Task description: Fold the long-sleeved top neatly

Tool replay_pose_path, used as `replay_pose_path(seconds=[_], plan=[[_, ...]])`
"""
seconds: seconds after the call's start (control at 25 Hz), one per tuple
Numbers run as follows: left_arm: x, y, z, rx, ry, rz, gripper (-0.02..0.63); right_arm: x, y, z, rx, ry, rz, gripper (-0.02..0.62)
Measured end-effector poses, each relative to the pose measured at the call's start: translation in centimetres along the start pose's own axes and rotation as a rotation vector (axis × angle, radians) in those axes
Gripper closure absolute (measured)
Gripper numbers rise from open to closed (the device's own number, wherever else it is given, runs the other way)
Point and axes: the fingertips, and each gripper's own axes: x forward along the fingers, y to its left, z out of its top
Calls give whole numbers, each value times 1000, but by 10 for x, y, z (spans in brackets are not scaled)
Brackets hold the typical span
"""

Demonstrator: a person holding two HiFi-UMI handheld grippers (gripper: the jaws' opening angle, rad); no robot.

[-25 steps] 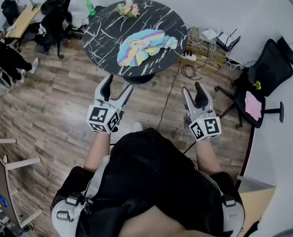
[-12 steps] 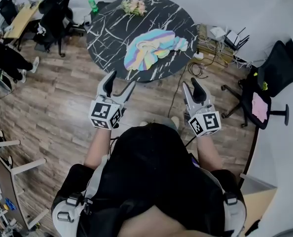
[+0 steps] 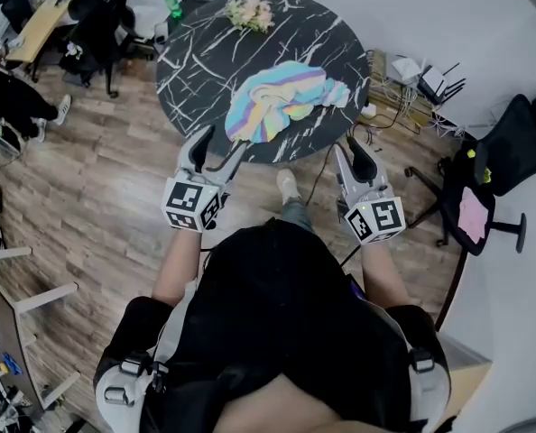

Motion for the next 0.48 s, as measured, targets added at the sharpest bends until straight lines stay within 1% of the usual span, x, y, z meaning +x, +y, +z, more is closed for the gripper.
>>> replay_pose_path(seconds=[0.24,0.48], plan=[[46,19,0,4,34,18,319,61,-40,-7,-54,49,71,468],[84,34,-6,1,82,16,348,118,-61,-27,-136,136,185,472]])
